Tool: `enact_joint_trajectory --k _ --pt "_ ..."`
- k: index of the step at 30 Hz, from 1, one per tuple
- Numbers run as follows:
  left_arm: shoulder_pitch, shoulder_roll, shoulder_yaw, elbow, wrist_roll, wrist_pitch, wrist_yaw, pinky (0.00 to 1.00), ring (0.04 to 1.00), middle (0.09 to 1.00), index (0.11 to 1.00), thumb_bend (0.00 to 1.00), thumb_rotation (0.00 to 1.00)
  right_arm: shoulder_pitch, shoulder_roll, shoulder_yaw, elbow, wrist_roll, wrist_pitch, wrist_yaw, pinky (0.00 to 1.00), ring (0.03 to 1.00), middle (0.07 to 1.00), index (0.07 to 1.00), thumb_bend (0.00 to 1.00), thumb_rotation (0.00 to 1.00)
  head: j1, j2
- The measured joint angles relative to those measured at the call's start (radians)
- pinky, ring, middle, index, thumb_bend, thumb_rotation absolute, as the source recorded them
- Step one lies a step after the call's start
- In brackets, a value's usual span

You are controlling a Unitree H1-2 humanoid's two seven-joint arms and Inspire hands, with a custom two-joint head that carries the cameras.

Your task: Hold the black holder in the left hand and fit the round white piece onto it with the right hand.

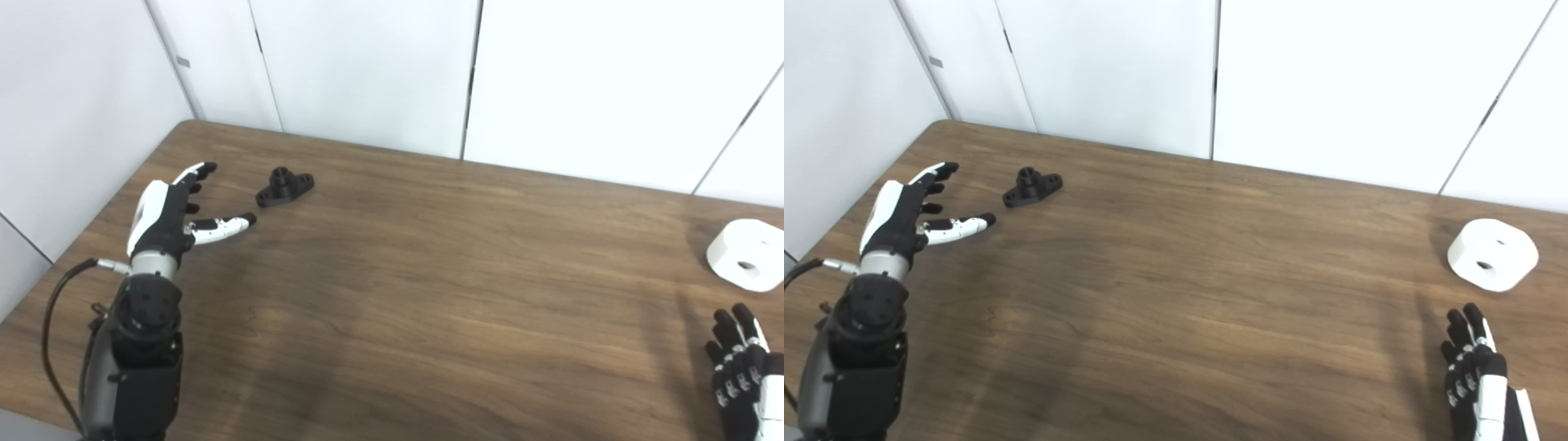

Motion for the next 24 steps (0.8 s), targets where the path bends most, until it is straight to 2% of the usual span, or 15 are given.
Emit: enact_joint_trajectory --k 4,11,16,19,24 --pt "-0.036 0.041 -0.059 0.088 0.019 -0.006 0.016 0.81 0.926 0.927 0.845 0.84 0.17 0.000 0.000 0.000 -0.001 -0.001 0.000 0.000 1.00 0.983 0.952 0.978 0.59 1.00 -0.006 0.003" --pt "-0.064 0.073 -0.154 0.248 0.022 -0.071 0.123 0.90 0.977 0.949 0.825 0.89 0.25 0.001 0.000 -0.001 -0.002 -0.002 0.000 0.000 1.00 0.968 0.940 0.958 0.58 1.00 -0.009 0.006" --pt "-0.102 0.096 -0.191 0.367 0.013 -0.148 0.171 0.99 0.988 0.947 0.802 0.91 0.27 0.001 0.000 0.000 -0.004 -0.003 0.000 0.000 1.00 0.972 0.937 0.957 0.56 1.00 -0.020 0.006" --pt "-0.127 0.108 -0.205 0.432 0.003 -0.190 0.199 1.00 0.987 0.940 0.787 0.90 0.26 0.002 0.001 0.000 -0.006 -0.003 0.000 0.000 1.00 0.967 0.934 0.952 0.56 1.00 -0.025 0.002" --pt "-0.152 0.109 -0.221 0.458 0.001 -0.216 0.211 1.00 0.987 0.937 0.781 0.89 0.25 0.003 0.002 0.000 -0.007 -0.003 0.000 0.000 1.00 0.970 0.933 0.952 0.55 1.00 -0.031 -0.005"
